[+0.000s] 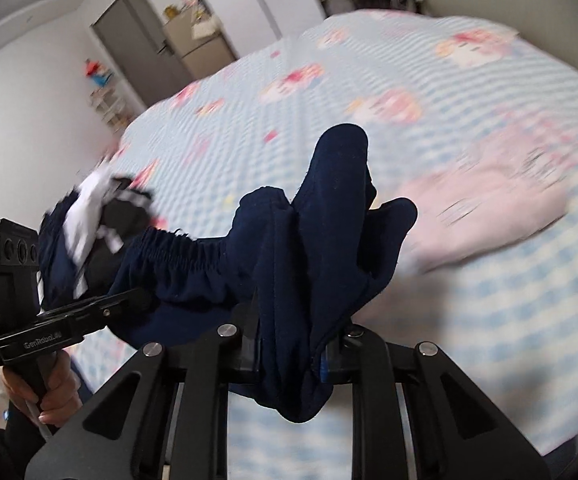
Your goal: Fold clothes
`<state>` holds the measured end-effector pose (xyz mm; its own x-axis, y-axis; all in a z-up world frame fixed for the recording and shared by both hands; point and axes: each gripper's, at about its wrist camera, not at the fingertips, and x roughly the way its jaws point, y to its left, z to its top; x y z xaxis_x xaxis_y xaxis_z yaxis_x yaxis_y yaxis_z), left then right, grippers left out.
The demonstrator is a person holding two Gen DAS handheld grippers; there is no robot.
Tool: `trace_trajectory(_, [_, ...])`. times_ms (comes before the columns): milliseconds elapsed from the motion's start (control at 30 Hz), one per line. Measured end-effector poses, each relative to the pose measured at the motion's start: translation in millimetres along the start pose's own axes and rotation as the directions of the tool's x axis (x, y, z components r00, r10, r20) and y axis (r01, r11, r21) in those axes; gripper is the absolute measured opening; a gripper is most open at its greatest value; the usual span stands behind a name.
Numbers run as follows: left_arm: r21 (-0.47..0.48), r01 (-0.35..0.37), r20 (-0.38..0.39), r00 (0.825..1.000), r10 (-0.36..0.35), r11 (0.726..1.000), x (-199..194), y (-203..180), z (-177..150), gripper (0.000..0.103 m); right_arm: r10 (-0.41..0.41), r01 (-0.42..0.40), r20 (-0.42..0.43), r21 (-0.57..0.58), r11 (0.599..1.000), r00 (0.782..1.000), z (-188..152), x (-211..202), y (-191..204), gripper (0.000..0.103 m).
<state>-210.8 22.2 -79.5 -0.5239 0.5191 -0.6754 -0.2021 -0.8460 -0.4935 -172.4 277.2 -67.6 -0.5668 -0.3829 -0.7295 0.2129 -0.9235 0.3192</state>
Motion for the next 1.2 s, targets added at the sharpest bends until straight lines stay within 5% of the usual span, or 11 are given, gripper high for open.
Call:
trace_trajectory(167, [-0.015, 0.095, -0.008, 0.995, -0.095, 0.995, 70.5, -55.8, 48.9, 0.021, -0.069, 0.067, 0.083, 0.031, 0.997, 0.994, 41.6, -26.2, -49.8, 0.019])
trace_trajectory(333, [-0.094, 0.116, -0.041, 0.992, -0.121, 0.989, 143.7, -78.6, 62.1, 0.022, -0.174, 0.171, 0.022, 0.100, 0.980, 0.984, 71.4, -3.0, -121.9, 0.021])
trace_trajectory(400, [-0.155, 0.091, -0.111, 0.988, -0.108, 0.984, 170.3, -65.3, 47.4, 0.023, -0.214, 0.213, -0.005, 0.126, 0.969, 0.977, 83.2, 6.6, -150.9, 0.029])
trace_trajectory(533, [-0.254, 0.065, -0.196, 0.973, -0.117, 0.965, 203.8, -42.1, 24.4, 0.045, -0.215, 0.230, -0.096, 0.183, 0.956, 0.972, 75.6, 42.0, -194.7, 0.054])
trace_trajectory(667, [-0.203, 0.056, -0.066, 0.995, -0.071, 0.978, 162.9, -46.1, 32.7, 0.044, -0.219, 0.214, 0.008, 0.175, 0.961, 0.976, 80.6, 14.8, -183.2, 0.054])
trace_trajectory(767, [-0.067, 0.037, 0.080, 0.996, -0.032, 0.997, 129.0, -74.8, 44.0, 0.044, -0.298, 0.281, 0.130, 0.131, 0.951, 0.946, 86.6, -12.6, -160.7, 0.054])
trace_trajectory(833, [0.016, 0.059, 0.106, 0.993, -0.060, 0.998, 129.7, -94.5, 49.8, 0.044, -0.319, 0.303, 0.202, 0.107, 0.947, 0.926, 88.1, -26.8, -144.6, 0.053])
trace_trajectory(967, [0.069, 0.055, -0.007, 0.998, -0.054, 0.996, 170.8, -109.4, 47.8, 0.044, -0.232, 0.234, 0.136, 0.007, 0.972, 0.963, 87.3, -4.2, -124.1, 0.040])
trace_trajectory(1033, [0.043, 0.016, -0.112, 0.994, -0.011, 0.999, 201.0, -102.8, 39.4, 0.044, -0.294, 0.297, 0.063, -0.041, 0.954, 0.954, 79.8, 26.6, -121.2, 0.040])
trace_trajectory(1100, [0.002, -0.006, -0.158, 0.987, 0.006, 1.000, 216.3, -93.2, 32.1, 0.038, -0.363, 0.363, 0.016, -0.085, 0.928, 0.932, 74.2, 51.6, -121.7, 0.040])
trace_trajectory(1200, [-0.011, 0.001, -0.167, 0.986, -0.003, 1.000, 218.2, -92.5, 32.7, 0.038, -0.360, 0.360, 0.004, -0.057, 0.931, 0.933, 69.7, 54.1, -133.3, 0.038])
